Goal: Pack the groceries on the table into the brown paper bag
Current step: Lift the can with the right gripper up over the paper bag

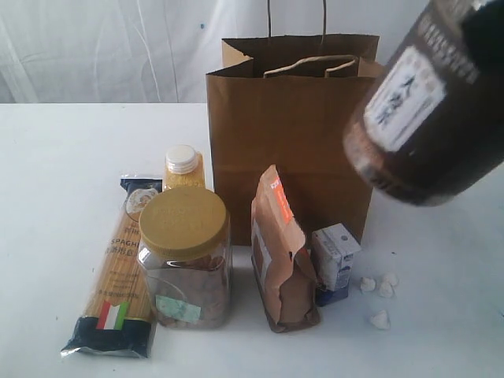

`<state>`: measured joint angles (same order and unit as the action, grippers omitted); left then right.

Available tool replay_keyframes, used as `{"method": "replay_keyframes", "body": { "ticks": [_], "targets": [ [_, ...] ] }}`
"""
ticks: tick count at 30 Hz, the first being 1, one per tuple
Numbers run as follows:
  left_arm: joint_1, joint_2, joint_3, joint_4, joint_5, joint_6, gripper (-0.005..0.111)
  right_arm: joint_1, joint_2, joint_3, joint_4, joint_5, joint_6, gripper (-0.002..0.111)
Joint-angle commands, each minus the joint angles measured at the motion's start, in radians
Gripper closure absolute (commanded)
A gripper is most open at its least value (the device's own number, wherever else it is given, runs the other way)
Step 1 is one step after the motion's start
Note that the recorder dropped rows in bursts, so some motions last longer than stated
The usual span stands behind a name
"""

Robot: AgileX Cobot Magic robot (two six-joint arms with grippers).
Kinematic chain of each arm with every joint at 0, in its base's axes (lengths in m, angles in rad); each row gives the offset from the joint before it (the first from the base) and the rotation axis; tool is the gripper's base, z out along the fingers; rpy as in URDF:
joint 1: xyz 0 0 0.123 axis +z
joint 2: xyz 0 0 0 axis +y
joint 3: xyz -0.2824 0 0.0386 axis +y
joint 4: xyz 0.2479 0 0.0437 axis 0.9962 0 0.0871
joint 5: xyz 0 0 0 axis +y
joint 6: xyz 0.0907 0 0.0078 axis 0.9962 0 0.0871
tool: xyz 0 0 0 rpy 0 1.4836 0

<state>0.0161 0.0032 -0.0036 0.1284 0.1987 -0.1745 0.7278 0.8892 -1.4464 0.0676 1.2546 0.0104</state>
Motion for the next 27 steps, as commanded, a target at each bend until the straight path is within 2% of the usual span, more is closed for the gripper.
{"method": "replay_keyframes", "body": {
  "ticks": [1, 3, 9, 16, 18, 22, 24, 27],
  "targets": [
    [0.005, -0.003, 0.004, 0.0, 0.004, -0.005, 0.107, 0.002, 0.018, -0.082, -0.23, -0.113, 0.113, 0.078],
    [0.005, -0.003, 0.004, 0.0, 0.004, -0.005, 0.107, 0.002, 0.046, -0.097, -0.325, -0.151, 0.164, 0.078],
    [0.005, -0.003, 0.004, 0.0, 0.004, -0.005, 0.107, 0.002, 0.178, -0.147, -0.374, -0.215, 0.157, 0.078],
    [0.005, -0.003, 0.004, 0.0, 0.004, -0.005, 0.107, -0.002, 0.272, -0.152, -0.426, -0.495, 0.199, 0.078],
    [0.005, -0.003, 0.004, 0.0, 0.004, -0.005, 0.107, -0.002, 0.268, -0.145, -0.426, -0.624, 0.245, 0.078],
    [0.005, -0.003, 0.004, 0.0, 0.004, -0.005, 0.107, -0.002, 0.259, -0.138, -0.434, -0.675, 0.259, 0.078],
    [0.005, -0.003, 0.004, 0.0, 0.004, -0.005, 0.107, -0.002, 0.249, -0.076, -0.497, -0.75, 0.259, 0.078],
    [0.005, -0.003, 0.004, 0.0, 0.004, -0.005, 0.107, -0.002, 0.204, 0.121, -0.572, -1.032, 0.261, 0.078]
  ]
}}
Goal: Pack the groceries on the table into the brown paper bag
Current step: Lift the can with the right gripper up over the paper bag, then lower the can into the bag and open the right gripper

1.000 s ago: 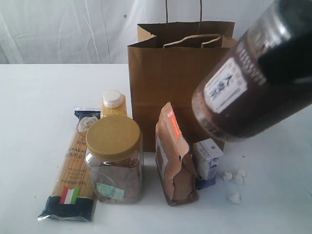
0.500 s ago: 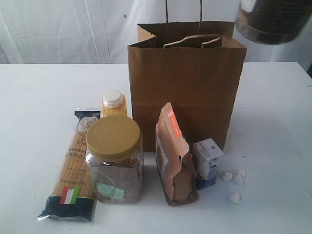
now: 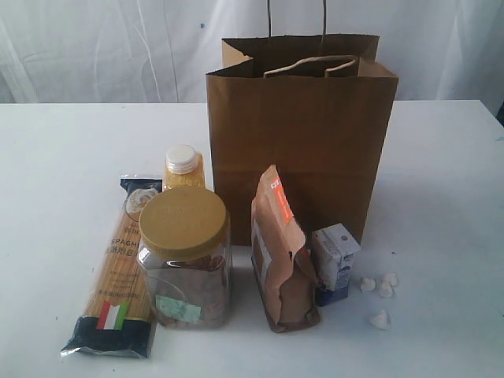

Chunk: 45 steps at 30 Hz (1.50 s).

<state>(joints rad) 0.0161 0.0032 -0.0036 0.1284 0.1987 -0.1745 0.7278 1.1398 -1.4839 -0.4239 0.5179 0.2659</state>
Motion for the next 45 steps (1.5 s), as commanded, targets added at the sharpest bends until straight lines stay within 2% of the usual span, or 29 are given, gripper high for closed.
{"method": "replay_keyframes", "body": {
  "ticks": [1, 3, 7, 9, 16, 24, 32, 34, 37, 39, 45],
  "targets": [
    [0.005, -0.003, 0.004, 0.0, 0.004, -0.005, 0.107, -0.002, -0.054, 0.219, -0.099, -0.381, 0.006, 0.078],
    [0.005, -0.003, 0.004, 0.0, 0.004, -0.005, 0.107, -0.027, -0.048, 0.288, -0.123, -0.484, 0.002, 0.079],
    [0.005, -0.003, 0.004, 0.0, 0.004, -0.005, 0.107, -0.137, -0.031, 0.329, -0.123, -0.518, 0.012, 0.083],
    [0.005, -0.003, 0.004, 0.0, 0.004, -0.005, 0.107, -0.171, -0.005, 0.36, -0.115, -0.637, 0.059, 0.083],
    [0.005, -0.003, 0.004, 0.0, 0.004, -0.005, 0.107, -0.216, 0.109, 0.373, -0.095, -0.747, 0.017, 0.083],
    [0.005, -0.003, 0.004, 0.0, 0.004, -0.005, 0.107, -0.28, 0.207, 0.38, -0.066, -0.725, 0.001, 0.083],
    [0.005, -0.003, 0.004, 0.0, 0.004, -0.005, 0.107, -0.28, 0.269, 0.38, -0.065, -0.683, 0.001, 0.082],
    [0.005, -0.003, 0.004, 0.0, 0.004, -0.005, 0.107, -0.28, 0.269, 0.38, -0.065, -0.661, 0.001, 0.075],
    [0.005, -0.003, 0.004, 0.0, 0.004, -0.005, 0.107, -0.28, 0.269, 0.38, -0.063, -0.616, 0.003, 0.053],
    [0.005, -0.003, 0.004, 0.0, 0.004, -0.005, 0.107, -0.28, 0.269, 0.38, -0.063, -0.616, 0.003, 0.05],
    [0.005, -0.003, 0.004, 0.0, 0.004, -0.005, 0.107, -0.28, 0.269, 0.38, -0.063, -0.566, 0.003, 0.049]
  ]
}}
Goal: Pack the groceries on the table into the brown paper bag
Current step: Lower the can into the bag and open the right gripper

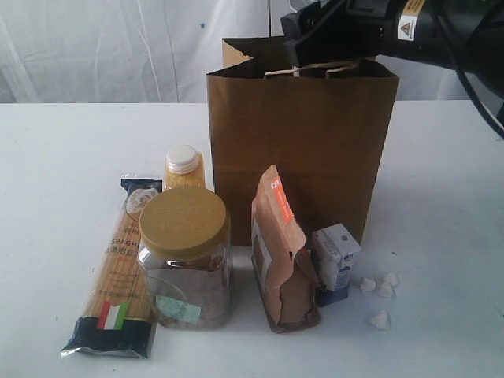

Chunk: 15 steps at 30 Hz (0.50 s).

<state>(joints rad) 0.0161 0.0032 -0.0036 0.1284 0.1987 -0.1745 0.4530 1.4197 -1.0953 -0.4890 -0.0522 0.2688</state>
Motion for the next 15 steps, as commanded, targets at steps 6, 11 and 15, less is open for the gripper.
{"method": "replay_keyframes", "body": {
  "ticks": [6, 11, 15],
  "targets": [
    [0.005, -0.003, 0.004, 0.0, 0.004, -0.005, 0.107, -0.005, -0.011, -0.009, 0.0, 0.081, -0.003, 0.049],
    [0.005, -0.003, 0.004, 0.0, 0.004, -0.005, 0.107, -0.005, -0.011, -0.009, 0.0, 0.093, -0.003, 0.049],
    [0.005, -0.003, 0.004, 0.0, 0.004, -0.005, 0.107, -0.005, -0.011, -0.009, 0.0, 0.1, -0.003, 0.049]
  ]
}}
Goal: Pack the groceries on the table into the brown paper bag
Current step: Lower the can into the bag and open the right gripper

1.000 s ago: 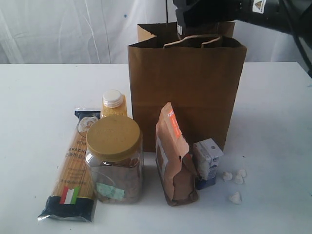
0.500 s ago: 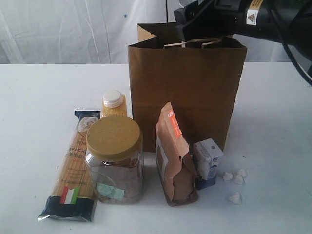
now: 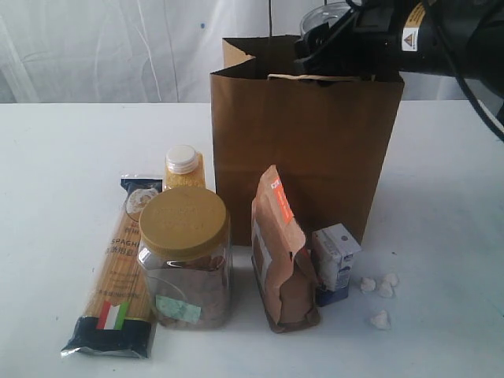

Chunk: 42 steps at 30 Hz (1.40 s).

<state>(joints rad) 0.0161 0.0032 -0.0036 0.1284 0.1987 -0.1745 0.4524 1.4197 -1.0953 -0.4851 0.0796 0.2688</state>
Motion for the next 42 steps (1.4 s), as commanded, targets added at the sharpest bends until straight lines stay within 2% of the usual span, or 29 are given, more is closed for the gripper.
{"method": "replay_keyframes", "body": {
  "ticks": [1, 13, 30, 42],
  "targets": [
    [0.005, -0.003, 0.004, 0.0, 0.004, -0.005, 0.107, -0.005, -0.011, -0.009, -0.004, -0.03, -0.001, 0.049],
    [0.005, -0.003, 0.004, 0.0, 0.004, -0.005, 0.107, -0.005, -0.011, -0.009, -0.005, 0.029, -0.003, 0.049],
    [0.005, -0.003, 0.004, 0.0, 0.004, -0.005, 0.107, -0.005, -0.011, -0.009, -0.005, 0.142, -0.003, 0.032],
    [0.005, -0.003, 0.004, 0.0, 0.004, -0.005, 0.107, -0.005, -0.011, -0.009, -0.005, 0.14, -0.003, 0.03]
  ]
}}
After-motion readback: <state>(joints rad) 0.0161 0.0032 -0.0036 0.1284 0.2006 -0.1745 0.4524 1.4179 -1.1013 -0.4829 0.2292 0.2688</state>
